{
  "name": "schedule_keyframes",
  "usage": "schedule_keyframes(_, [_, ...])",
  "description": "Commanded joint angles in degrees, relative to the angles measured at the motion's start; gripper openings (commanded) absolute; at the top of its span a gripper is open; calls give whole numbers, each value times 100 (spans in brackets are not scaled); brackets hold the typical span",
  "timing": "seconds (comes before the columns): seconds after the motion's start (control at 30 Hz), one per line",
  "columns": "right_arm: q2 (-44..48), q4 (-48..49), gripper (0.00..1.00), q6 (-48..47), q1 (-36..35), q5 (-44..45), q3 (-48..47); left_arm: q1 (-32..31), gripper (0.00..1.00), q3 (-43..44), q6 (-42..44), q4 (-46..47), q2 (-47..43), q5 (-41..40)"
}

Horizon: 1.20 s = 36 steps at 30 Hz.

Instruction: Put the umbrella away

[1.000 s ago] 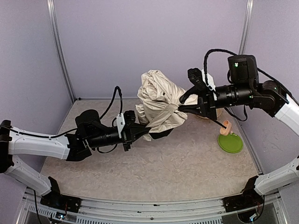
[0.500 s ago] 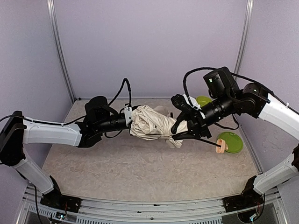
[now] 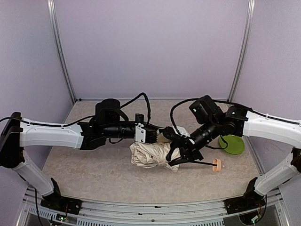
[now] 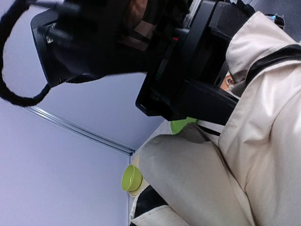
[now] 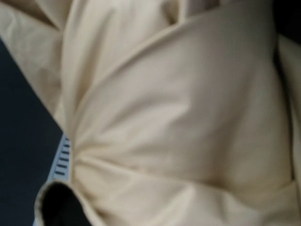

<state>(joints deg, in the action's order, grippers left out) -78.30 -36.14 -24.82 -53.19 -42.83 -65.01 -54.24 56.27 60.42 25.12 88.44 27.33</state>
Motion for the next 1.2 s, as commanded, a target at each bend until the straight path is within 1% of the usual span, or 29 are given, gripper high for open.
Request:
schedule_keyframes(0.0, [-475, 115, 0, 603, -102, -339, 558, -190, 0, -108, 370, 770, -841, -891])
schedule_keyframes(0.03, [-542, 320, 0, 785, -55, -158, 634, -318, 0, -179, 412, 762, -937, -1030])
schedule_keyframes(0.13, [-745, 968, 0, 1181, 240, -69, 880, -688, 0, -553, 379, 872, -1226, -1523])
schedule_keyframes(0.17, [-834, 1054, 0, 1303, 349, -16, 890, -825, 0, -705, 323, 936, -1307, -1617])
schedule_keyframes(0.23, [-1061, 1208, 0, 1559, 482, 417, 798, -1091, 0, -976, 264, 1056, -1412, -1770])
schedule_keyframes(0.27, [-1221, 1143, 0, 1593, 491, 656, 651, -1222, 0, -1061, 261, 1043, -1399, -1861])
schedule_keyframes(0.37, [-1649, 1216, 0, 1803, 487, 995, 296, -1655, 0, -1224, 271, 892, -1172, -2170])
schedule_keyframes(0.43, [-1863, 1298, 0, 1951, 491, 1437, 198, -1891, 0, -1357, 241, 939, -1018, -2434])
schedule_keyframes(0.57, [-2183, 1478, 0, 2072, 490, 2588, 121, -2193, 0, -1792, -226, 1159, -1020, -2634])
schedule_keyframes(0.67, [-2282, 1776, 0, 2067, 483, 2992, 81, -2352, 0, -2169, -385, 1284, -882, -2973])
schedule_keyframes(0.73, [-2223, 2065, 0, 1860, 465, 2838, 159, -2413, 0, -2338, -308, 1394, -557, -3423])
schedule_keyframes(0.83, [-2066, 2644, 0, 1174, 202, 2611, 495, -2400, 0, -2609, 11, 2109, -78, -3930])
schedule_keyframes(0.9, [-2112, 2620, 0, 741, 64, 2441, 616, -2273, 0, -2659, 126, 2524, 331, -4084])
schedule_keyframes(0.97, [-2192, 2513, 0, 660, 59, 2164, 619, -2105, 0, -2637, 26, 2640, 719, -4036])
schedule_keyframes(1.03, [-2291, 2307, 0, 595, 61, 1951, 600, -1857, 0, -2680, -264, 2797, 1056, -3793])
schedule_keyframes(1.17, [-2538, 1625, 0, 542, 60, 1510, 394, -1466, 0, -2761, -727, 3186, 1405, -3398])
